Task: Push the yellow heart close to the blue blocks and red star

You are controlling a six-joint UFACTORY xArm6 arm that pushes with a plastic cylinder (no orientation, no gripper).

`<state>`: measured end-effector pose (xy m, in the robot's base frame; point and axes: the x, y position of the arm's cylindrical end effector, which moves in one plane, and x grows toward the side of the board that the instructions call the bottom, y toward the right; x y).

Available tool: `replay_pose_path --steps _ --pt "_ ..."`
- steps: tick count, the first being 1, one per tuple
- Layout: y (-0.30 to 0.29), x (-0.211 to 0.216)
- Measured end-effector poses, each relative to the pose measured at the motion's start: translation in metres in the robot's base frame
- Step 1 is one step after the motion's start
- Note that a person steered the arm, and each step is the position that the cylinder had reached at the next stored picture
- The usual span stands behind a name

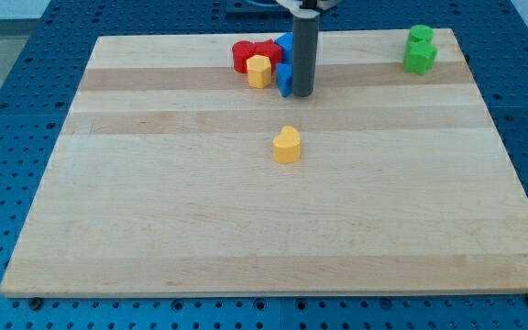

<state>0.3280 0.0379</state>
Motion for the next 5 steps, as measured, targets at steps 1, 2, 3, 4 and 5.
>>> replay_pose_path --steps 1,2,3,4,5 --pt "0.0 0.0" --pt "0.0 0.006" --pt "0.002 0.033" --pt "-0.013 0.044" --pt "-0.022 0.077"
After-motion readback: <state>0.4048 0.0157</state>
